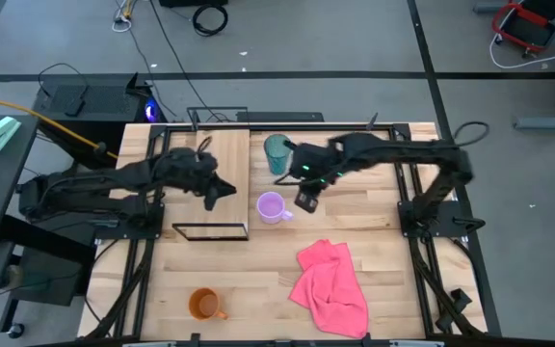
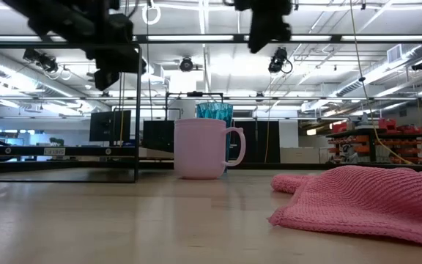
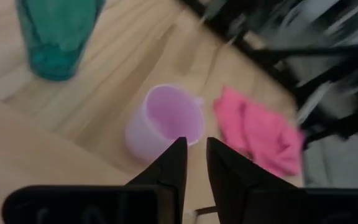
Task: Stack small to large cups/mugs on shelf
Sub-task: Put the pink mug on the shelf
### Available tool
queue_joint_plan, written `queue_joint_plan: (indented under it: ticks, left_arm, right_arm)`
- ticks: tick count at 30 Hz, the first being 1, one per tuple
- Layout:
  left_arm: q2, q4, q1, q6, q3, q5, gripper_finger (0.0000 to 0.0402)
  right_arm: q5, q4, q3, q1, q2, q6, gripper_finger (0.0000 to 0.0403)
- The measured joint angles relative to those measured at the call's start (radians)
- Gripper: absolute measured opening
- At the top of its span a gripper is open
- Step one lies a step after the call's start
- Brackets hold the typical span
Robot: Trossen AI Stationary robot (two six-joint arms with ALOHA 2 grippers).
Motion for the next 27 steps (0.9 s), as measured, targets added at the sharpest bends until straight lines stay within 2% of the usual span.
queue_joint_plan:
  ticks: [6,13,18,27]
  left_arm:
    - [0.180,-0.182,0.007,0.089,0.200,-0.002,0.0070]
    - [0.412,-0.408,0.004,0.137,0.413,-0.036,0.0067]
    - [0.574,-0.483,-0.019,0.139,0.541,-0.035,0.0073]
    - [0.783,-0.551,-0.053,0.063,0.683,-0.037,0.0085]
  right_arm:
    - [0.047,0.188,-0.326,0.079,-0.204,0.235,0.0071]
    - [0.060,0.305,-0.584,0.154,-0.332,0.451,0.0071]
    - [0.064,0.358,-0.688,0.178,-0.360,0.507,0.0071]
    - [0.067,0.369,-0.747,0.191,-0.358,0.505,0.0071]
